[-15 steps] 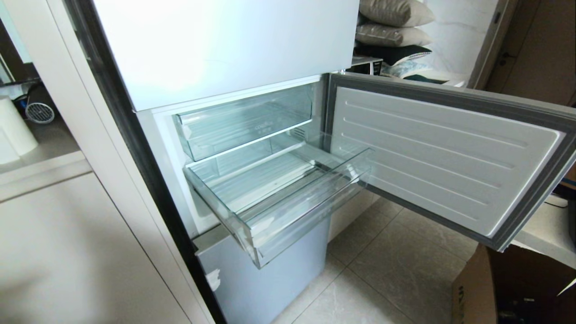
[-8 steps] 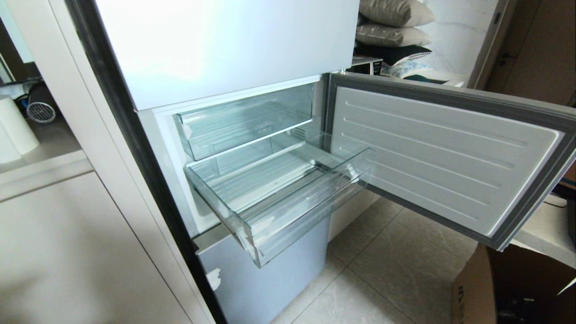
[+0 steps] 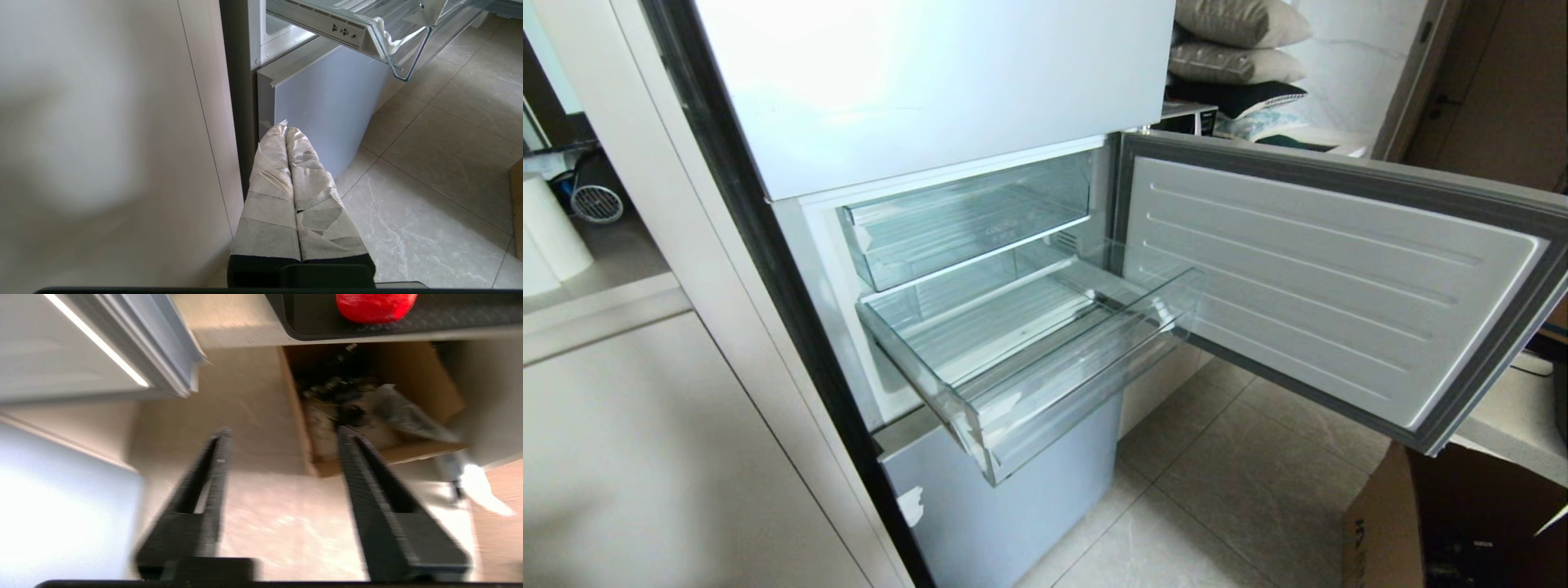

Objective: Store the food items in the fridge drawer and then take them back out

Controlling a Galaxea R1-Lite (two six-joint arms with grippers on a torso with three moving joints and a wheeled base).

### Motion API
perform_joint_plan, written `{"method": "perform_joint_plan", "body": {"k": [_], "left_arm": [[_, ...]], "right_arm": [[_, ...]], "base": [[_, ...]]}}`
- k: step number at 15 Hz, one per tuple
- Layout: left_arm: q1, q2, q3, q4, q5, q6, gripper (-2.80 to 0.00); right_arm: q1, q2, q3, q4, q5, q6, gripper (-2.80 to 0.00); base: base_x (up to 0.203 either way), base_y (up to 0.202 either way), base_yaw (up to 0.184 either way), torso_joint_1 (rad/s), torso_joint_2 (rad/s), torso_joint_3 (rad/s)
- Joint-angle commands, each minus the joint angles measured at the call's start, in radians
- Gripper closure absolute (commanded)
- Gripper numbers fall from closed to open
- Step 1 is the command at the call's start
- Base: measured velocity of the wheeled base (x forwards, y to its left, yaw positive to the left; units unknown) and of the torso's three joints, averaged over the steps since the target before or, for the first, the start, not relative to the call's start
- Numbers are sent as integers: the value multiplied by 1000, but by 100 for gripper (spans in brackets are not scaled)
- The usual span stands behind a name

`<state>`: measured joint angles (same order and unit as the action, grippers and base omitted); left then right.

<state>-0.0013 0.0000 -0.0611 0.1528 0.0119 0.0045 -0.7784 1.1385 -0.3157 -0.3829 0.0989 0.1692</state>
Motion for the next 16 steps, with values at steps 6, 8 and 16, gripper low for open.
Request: {"method": "perform_joint_plan", "body": {"k": [6,8,16], "left_arm": [[0,-2,0,1,0,0,0],[0,-2,0,1,0,0,0],[0,-2,0,1,0,0,0]], "right_arm": [[-136,374,-198,-44,4,-171,-280],[-170,439,-257,-46,4,-179,-280],[-201,644,-448,-48,10,-185,-280]], "base": [[0,0,0,0,0,0],[0,0,0,0,0,0],[0,0,0,0,0,0]]}}
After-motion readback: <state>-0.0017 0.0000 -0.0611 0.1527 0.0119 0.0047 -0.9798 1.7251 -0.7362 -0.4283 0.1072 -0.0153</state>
